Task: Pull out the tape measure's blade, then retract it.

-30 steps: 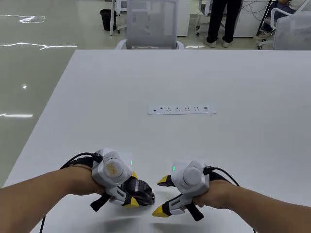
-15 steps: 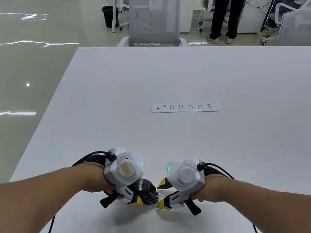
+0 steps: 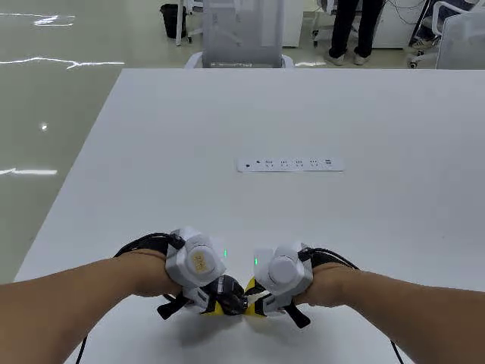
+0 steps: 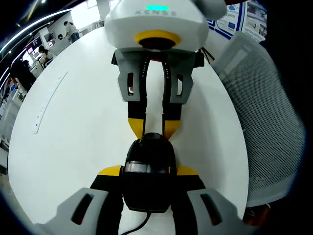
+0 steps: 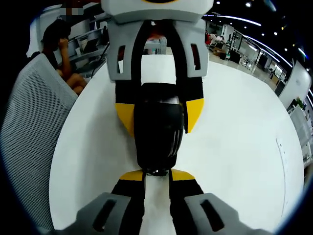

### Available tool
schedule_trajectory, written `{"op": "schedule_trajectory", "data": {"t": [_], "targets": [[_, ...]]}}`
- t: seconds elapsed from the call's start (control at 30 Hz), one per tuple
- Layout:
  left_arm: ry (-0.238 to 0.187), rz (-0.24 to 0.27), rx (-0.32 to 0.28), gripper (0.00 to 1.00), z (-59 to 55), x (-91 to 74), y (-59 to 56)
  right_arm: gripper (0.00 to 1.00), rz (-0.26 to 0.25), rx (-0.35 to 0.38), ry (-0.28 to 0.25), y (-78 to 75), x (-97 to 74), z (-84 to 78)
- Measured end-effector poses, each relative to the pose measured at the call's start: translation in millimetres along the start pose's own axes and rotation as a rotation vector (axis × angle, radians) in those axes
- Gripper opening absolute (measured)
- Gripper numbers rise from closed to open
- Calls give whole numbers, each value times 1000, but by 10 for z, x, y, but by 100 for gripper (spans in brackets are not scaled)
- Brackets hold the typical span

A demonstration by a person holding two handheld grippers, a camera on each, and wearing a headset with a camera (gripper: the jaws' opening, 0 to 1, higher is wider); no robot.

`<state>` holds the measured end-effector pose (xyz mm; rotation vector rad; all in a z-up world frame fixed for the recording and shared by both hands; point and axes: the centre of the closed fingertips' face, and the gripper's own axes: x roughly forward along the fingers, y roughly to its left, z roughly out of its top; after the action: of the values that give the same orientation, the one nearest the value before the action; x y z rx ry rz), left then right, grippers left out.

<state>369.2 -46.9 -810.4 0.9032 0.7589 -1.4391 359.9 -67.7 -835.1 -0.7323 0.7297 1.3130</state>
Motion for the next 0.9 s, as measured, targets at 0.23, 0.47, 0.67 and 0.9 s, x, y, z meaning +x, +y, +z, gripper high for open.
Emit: {"op": "schedule_trajectory", "data": {"t": [0.23, 0.47, 0.67, 0.9], "targets": [[2, -6, -3, 33, -4, 8, 6, 18, 25, -20, 45, -1, 3, 5], [-4, -7, -1, 33, -2, 10, 4, 14, 29, 52, 62, -8, 9, -26], [2, -12, 11, 33, -7, 11, 0, 13, 46, 40, 92, 3, 11, -42], [7, -15, 10, 33, -1, 19, 3, 13, 55, 39, 108, 15, -11, -69]]}}
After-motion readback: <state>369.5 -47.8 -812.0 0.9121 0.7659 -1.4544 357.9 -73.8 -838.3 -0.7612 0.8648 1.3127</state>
